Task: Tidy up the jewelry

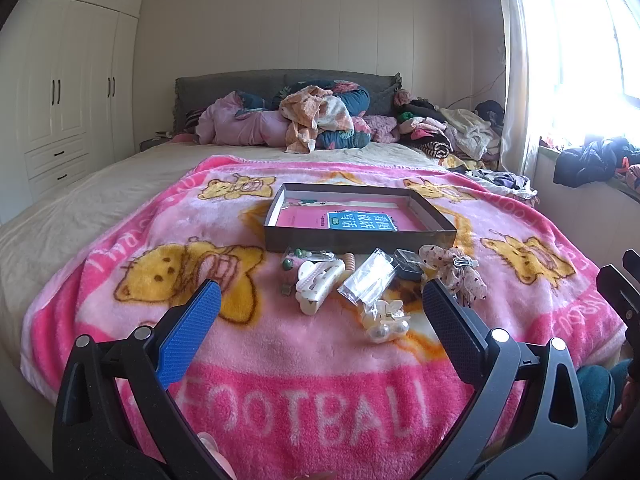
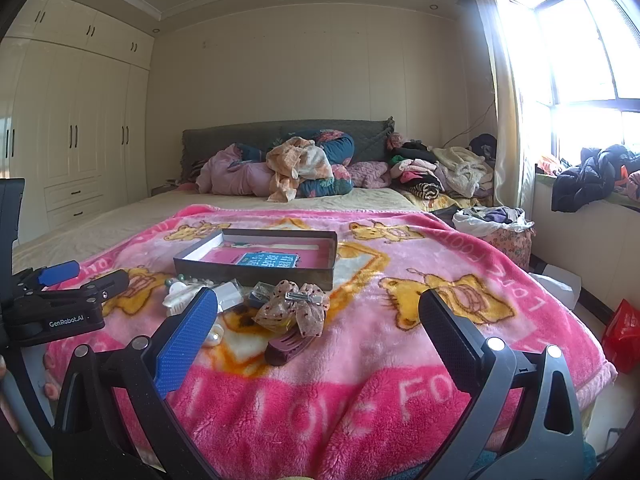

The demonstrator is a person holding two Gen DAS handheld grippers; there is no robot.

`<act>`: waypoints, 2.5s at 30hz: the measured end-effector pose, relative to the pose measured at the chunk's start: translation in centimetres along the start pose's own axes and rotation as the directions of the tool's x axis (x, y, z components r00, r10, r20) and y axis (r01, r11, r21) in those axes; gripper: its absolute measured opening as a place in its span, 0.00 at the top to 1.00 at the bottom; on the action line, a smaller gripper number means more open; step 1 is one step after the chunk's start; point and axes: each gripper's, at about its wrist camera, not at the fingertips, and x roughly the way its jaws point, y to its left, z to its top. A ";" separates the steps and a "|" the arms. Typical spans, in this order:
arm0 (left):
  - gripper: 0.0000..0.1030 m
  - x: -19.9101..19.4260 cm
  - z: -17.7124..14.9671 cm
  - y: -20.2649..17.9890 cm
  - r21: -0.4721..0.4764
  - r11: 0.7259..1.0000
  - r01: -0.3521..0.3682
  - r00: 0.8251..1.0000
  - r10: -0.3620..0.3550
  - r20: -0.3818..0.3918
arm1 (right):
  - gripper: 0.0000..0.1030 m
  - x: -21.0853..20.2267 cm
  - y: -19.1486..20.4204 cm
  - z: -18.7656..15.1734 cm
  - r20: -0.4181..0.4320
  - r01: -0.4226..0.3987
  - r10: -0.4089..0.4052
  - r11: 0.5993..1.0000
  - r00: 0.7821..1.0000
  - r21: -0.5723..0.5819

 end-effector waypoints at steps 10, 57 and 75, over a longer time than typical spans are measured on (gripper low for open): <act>0.10 0.0 -0.1 0.0 -0.002 1.000 0.004 1.000 -0.004 0.002 | 0.05 -0.2 0.2 0.1 -0.002 -0.002 0.002 1.000 1.000 0.000; 0.27 13.6 1.0 5.0 -0.037 0.998 0.044 0.954 -0.053 -0.294 | 0.06 18.8 1.5 1.7 -0.409 -0.151 0.141 0.989 0.902 0.010; 0.67 15.9 -0.8 2.2 -0.033 0.984 0.177 0.906 -0.176 -0.385 | 0.45 23.3 -0.3 -1.1 -0.503 -0.103 0.112 0.994 0.857 0.045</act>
